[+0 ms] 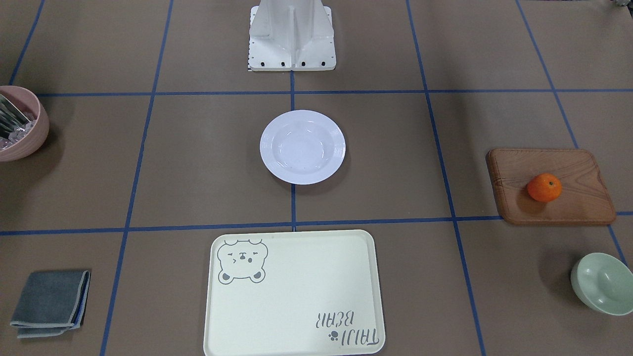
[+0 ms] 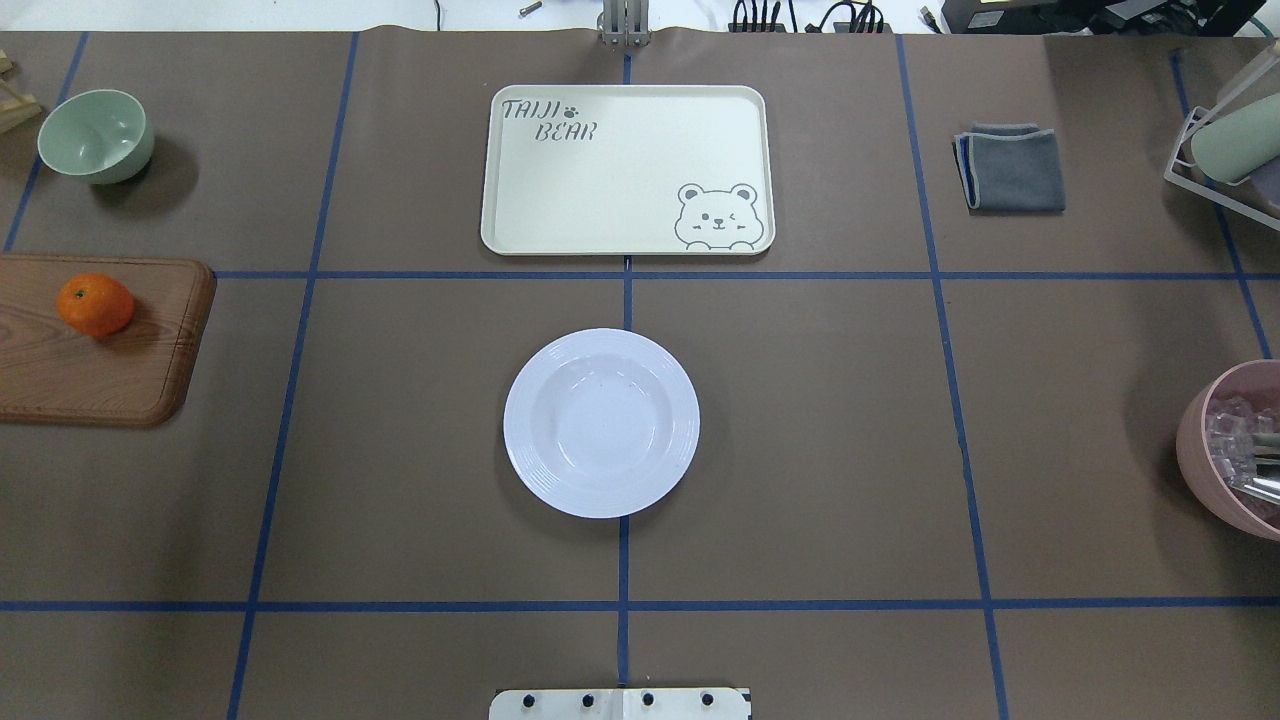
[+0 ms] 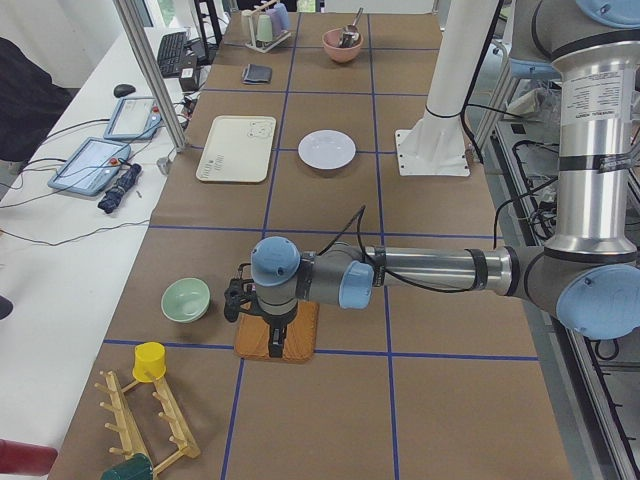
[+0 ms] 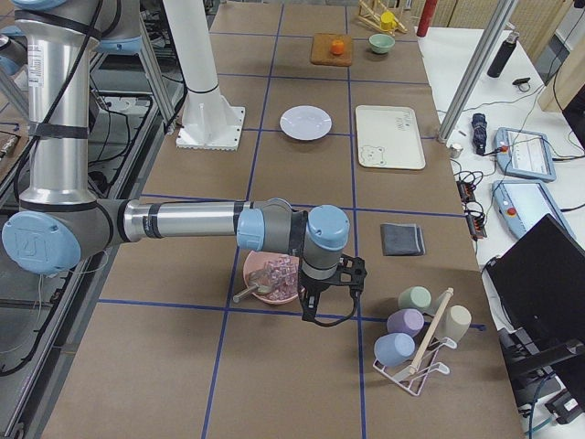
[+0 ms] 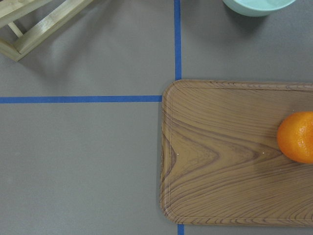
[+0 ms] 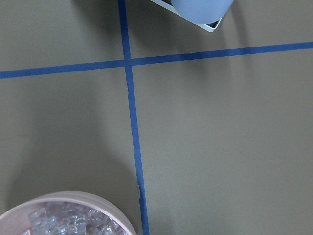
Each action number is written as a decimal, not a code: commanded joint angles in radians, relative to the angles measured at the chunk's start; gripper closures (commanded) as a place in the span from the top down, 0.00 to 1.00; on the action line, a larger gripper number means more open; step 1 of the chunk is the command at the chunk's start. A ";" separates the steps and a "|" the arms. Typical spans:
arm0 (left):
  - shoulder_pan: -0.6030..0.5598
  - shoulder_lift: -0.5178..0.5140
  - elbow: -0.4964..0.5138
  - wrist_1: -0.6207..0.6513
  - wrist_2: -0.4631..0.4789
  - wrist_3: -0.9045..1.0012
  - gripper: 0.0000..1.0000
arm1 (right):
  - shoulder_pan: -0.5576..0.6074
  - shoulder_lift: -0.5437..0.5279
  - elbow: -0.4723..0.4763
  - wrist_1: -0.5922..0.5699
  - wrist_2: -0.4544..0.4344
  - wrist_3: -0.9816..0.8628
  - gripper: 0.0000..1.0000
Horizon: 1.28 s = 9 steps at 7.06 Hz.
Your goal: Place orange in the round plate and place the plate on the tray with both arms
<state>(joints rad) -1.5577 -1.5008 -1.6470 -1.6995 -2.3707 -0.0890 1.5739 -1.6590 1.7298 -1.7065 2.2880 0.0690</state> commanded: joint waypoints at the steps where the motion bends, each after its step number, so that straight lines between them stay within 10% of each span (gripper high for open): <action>1: 0.001 0.002 0.001 -0.003 -0.001 0.002 0.99 | 0.000 -0.002 -0.001 0.002 0.005 0.000 1.00; 9: 0.001 0.002 0.010 -0.002 -0.001 0.002 0.99 | 0.000 -0.001 -0.009 0.005 0.007 -0.012 1.00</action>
<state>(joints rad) -1.5570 -1.5000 -1.6376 -1.7012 -2.3715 -0.0869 1.5739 -1.6599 1.7223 -1.7012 2.2950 0.0597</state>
